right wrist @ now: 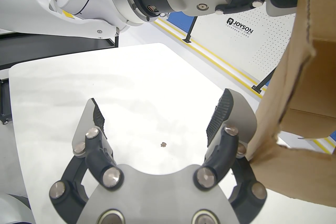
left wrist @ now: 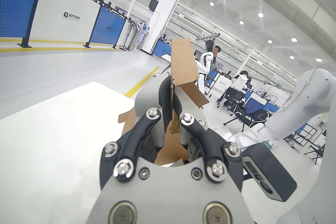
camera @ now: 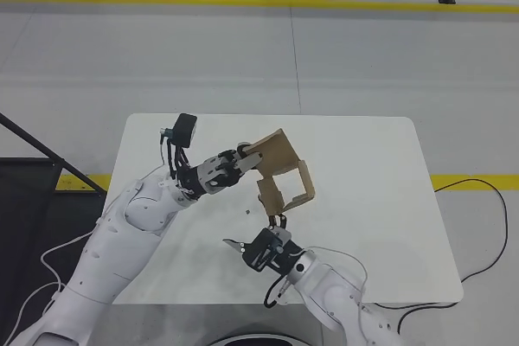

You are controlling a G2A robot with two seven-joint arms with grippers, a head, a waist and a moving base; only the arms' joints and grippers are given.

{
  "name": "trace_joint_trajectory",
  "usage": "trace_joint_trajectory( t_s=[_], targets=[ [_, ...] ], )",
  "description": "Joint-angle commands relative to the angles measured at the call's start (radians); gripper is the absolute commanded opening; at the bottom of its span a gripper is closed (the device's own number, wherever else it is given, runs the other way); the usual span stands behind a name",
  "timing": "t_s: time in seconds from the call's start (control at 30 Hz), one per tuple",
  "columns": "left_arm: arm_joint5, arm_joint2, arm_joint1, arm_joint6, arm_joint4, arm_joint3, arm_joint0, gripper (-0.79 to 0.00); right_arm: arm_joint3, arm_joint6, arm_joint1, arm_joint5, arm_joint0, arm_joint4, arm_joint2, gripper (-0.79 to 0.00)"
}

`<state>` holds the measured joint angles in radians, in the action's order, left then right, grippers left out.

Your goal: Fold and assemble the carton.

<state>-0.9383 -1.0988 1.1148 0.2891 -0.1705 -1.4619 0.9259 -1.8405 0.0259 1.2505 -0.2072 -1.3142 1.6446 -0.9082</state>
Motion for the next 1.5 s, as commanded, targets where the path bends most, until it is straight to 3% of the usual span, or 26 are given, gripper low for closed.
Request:
trace_joint_trajectory(
  t_s=[0.0, 1.47],
  targets=[
    [-0.006, 0.003, 0.0, 0.008, 0.012, -0.002, 0.002, -0.785, 0.0, 0.003, 0.0, -0.007, -0.001, -0.004, -0.006, 0.0],
    [-0.034, -0.017, -0.015, 0.185, 0.083, 0.003, 0.002, -0.785, -0.023, 0.013, -0.003, -0.062, -0.04, -0.05, -0.09, 0.0]
  ],
)
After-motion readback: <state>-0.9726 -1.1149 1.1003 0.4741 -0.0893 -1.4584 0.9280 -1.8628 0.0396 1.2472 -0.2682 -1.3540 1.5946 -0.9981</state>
